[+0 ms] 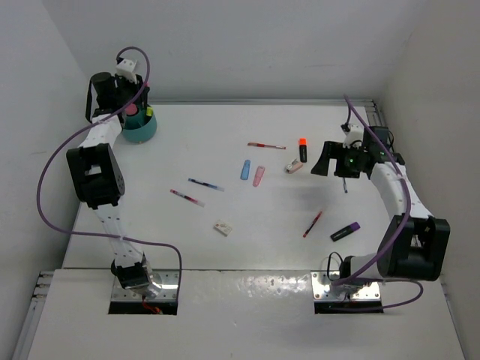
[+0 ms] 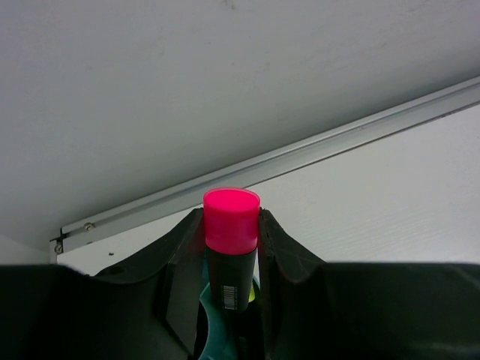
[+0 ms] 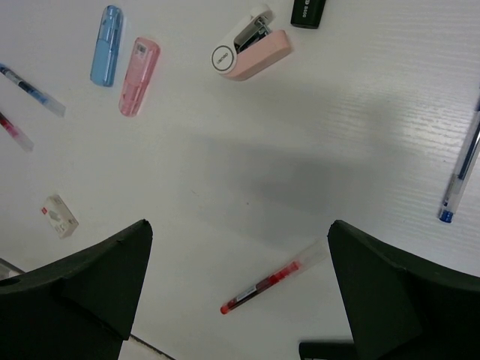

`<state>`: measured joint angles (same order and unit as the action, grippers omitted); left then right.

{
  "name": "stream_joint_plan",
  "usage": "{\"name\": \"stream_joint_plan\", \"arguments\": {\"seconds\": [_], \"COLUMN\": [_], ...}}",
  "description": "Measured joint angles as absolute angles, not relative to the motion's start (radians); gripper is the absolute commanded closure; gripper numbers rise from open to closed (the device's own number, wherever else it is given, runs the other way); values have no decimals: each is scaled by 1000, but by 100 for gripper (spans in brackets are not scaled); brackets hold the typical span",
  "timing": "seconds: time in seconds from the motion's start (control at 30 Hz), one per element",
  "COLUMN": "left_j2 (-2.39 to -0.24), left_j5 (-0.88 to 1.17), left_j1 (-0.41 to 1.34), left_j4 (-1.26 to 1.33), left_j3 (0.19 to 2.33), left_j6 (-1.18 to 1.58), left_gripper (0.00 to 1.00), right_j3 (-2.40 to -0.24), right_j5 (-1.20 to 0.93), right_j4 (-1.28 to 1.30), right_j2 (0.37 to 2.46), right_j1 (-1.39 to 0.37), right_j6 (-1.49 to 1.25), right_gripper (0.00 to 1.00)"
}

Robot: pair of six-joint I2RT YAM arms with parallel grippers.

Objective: Sort the stationery into containers
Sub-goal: Place the stationery into the container

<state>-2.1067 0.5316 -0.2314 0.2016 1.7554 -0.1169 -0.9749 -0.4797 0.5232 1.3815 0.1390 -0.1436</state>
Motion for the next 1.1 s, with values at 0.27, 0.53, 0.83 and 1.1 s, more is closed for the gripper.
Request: {"name": "stream_joint_plan", "arguments": {"seconds": [0.27,0.53,0.83,1.1], "left_j2": [-2118,-2146,-2136,-1954], "left_j5": [492,474,494,548], "left_j1": [-232,-232,-234,-217], "left_j4": [163,125,130,161], "left_j3": [1755,1755,1738,1574], "left_j6": [-146,-144,-86,-71], "left_gripper": [100,49,29,29], "right_j3": [-1005,-1074,-1199,-1353], "right_j5": [-475,-442,-330,-207], "right_j4": [513,494,429,364], "right_j2": [1413,1469,1585,1740], "right_j1": [118,101,69,20], "right_j6": [-150,-180,-234,-232], "right_gripper": [3,5,23,41]}}
